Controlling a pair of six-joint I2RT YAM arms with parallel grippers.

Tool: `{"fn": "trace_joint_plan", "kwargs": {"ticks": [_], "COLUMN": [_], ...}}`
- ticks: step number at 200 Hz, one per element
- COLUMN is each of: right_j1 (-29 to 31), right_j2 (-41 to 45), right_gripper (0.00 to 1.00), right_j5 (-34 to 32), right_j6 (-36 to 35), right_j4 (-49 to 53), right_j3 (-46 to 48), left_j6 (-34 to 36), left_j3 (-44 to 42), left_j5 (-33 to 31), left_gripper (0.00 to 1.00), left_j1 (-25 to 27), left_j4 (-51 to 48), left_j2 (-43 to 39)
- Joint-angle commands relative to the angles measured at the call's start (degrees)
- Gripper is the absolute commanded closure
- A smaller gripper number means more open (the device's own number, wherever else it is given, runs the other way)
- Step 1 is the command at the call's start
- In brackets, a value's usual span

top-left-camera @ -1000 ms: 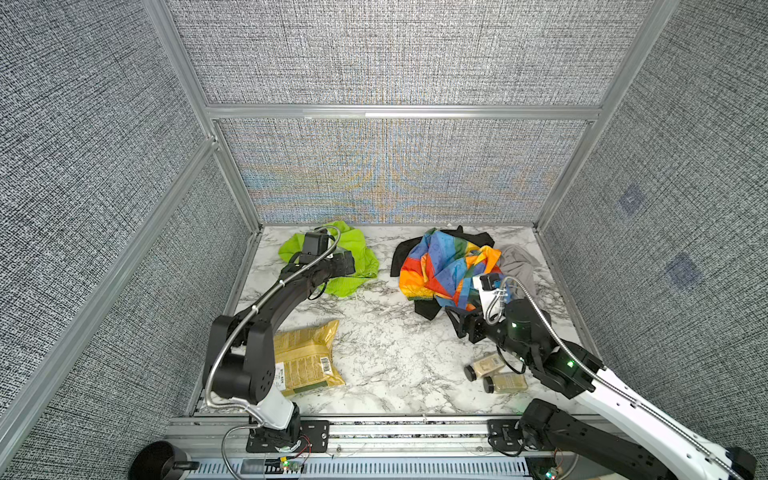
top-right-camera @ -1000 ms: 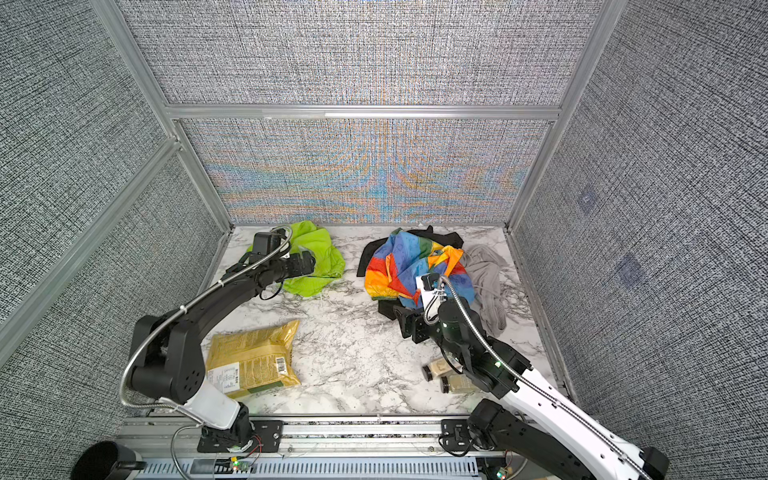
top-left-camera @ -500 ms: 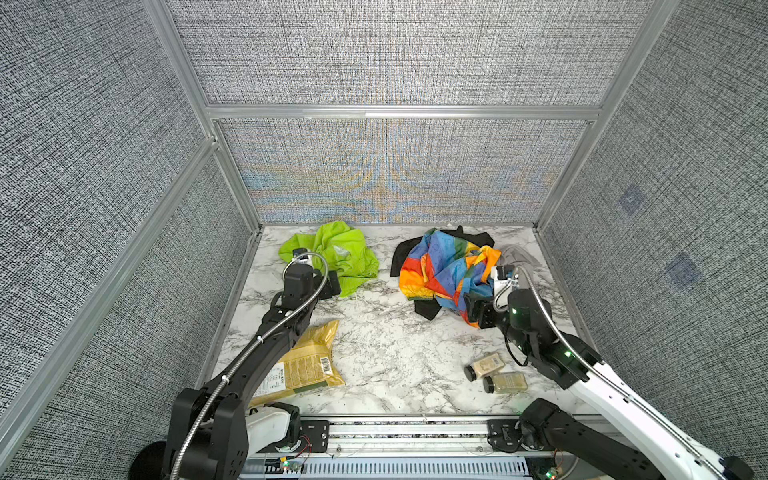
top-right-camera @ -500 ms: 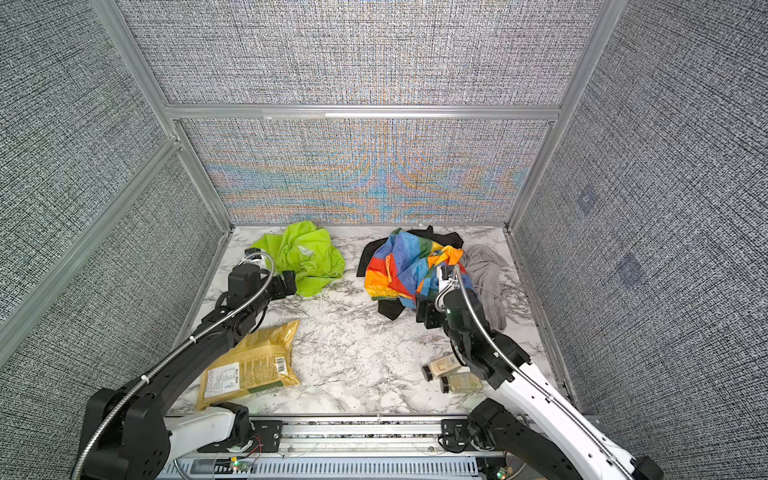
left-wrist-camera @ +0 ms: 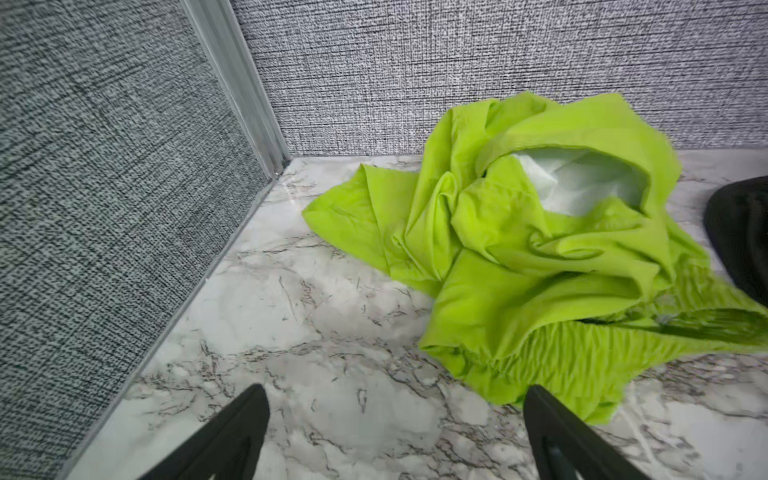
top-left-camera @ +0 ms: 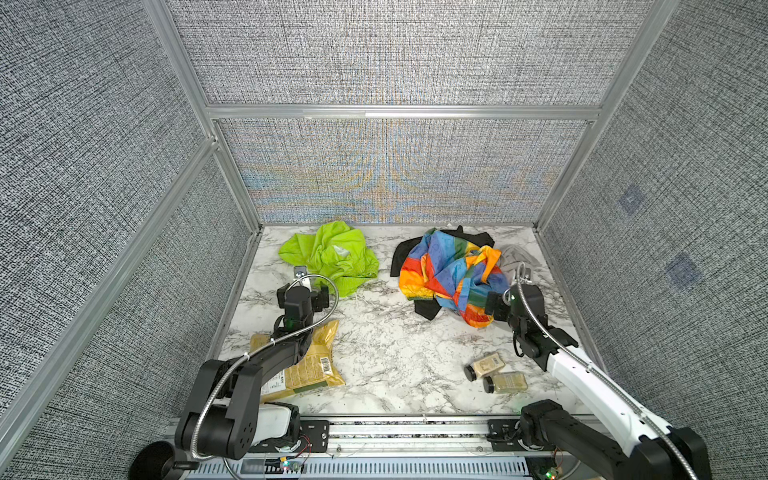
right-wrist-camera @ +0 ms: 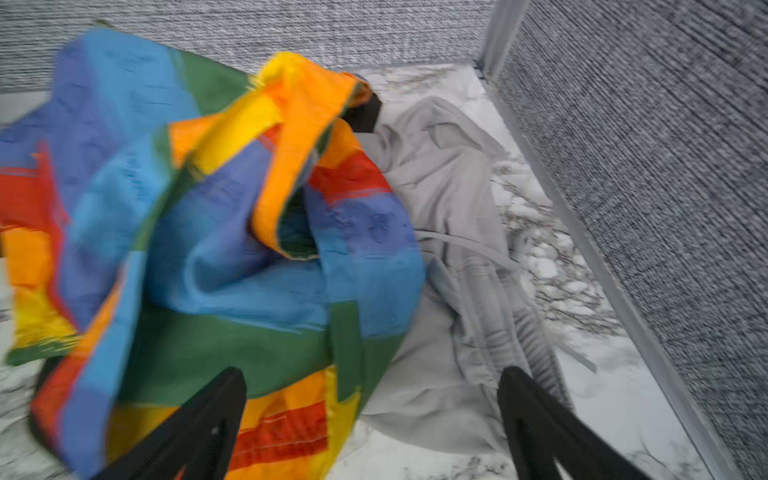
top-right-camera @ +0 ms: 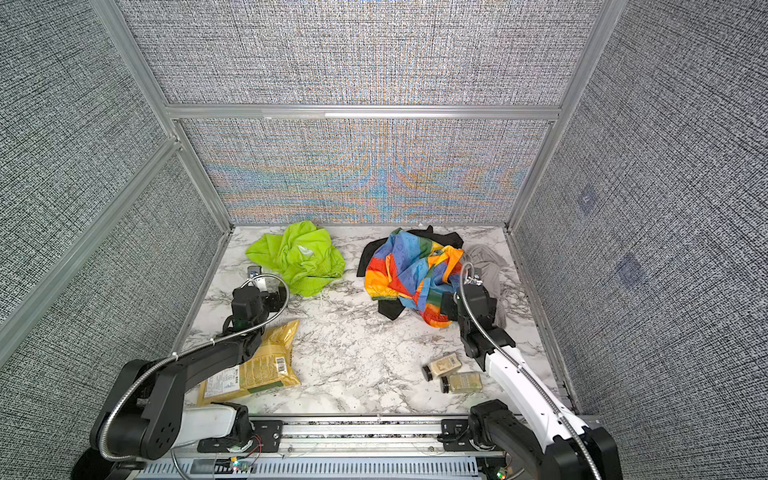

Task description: Pick out a specific cloth from the pile

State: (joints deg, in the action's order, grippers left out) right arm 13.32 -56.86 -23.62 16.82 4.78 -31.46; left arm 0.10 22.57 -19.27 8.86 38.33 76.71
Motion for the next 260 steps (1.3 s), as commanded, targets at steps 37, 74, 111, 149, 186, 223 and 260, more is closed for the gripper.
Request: {"fn": "trace_joint_plan", "kwargs": {"ticks": [37,74,111,149,186,223,260], "right_j1": [-8.5,-11.7,-12.3,-11.9,-12.0,-12.2,-12.2], "right_j2": [-2.0,-8.5,-16.7,-24.6,-31.0,-29.8,-29.9], "right_gripper": [0.01,0.01,0.01,0.01,0.01,0.01,0.01], "right_j5": [-0.3,1.0,3.4,7.8,14.4,14.8,14.8], "right_j6": [-4.6,-9.0,-10.7,-11.8,-14.6,-14.5,-14.5], "right_j4": [-22.0,-36.0,-48.0,-61.6,-65.0,-61.4,-61.8], "right_j3": [6.7,10.0,11.7,15.5,14.0,13.2,13.2], "left_j6": [2.2,1.8,1.7,1.8,1.7,1.7,1.7], "left_j3": [-11.6,-13.7,-12.6,-12.6,-12.7,-12.9,-12.8], "left_j5": [8.0,15.3,15.4,15.5,15.5,15.5,15.5], "left_gripper": [0.01,0.01,0.01,0.01,0.01,0.01,0.01], "left_j1": [-4.4,-7.0,-7.0,-7.1,-7.1,-7.0,-7.1], "left_j4": [31.7,41.3,35.8,35.1,36.1,37.0,37.1], "left_j2": [6.2,11.6,9.7,9.3,9.7,10.0,10.3]}}
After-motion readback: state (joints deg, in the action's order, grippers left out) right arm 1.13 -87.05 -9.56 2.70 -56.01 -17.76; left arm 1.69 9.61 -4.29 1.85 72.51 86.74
